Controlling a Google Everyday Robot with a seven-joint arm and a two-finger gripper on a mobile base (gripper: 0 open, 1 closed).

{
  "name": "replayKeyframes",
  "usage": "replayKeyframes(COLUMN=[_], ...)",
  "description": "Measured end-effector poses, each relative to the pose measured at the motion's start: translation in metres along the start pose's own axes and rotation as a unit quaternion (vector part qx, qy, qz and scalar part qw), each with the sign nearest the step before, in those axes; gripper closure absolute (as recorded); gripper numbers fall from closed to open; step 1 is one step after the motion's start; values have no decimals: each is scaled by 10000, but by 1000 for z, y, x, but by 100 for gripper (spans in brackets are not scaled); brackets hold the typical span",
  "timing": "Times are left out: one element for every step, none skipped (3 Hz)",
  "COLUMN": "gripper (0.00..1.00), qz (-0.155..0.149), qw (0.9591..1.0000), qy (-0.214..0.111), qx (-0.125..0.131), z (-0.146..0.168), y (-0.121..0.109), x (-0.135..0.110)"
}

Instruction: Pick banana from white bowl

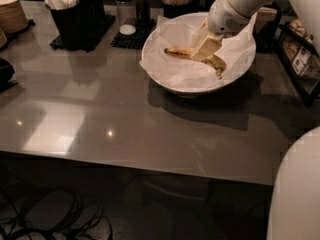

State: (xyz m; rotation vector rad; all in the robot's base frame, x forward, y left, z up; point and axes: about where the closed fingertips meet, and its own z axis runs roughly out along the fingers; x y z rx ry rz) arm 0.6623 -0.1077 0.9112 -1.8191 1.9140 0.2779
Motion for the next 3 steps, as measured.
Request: replayKeyframes(gripper=[100,100,100], qz=[-79,-120,-109], qw=[10000,9998,9997], qy=[-26,15,59], qx=[34,159,207], z=[-35,-72,-96], y=[26,54,73], x=[-9,-19,-20])
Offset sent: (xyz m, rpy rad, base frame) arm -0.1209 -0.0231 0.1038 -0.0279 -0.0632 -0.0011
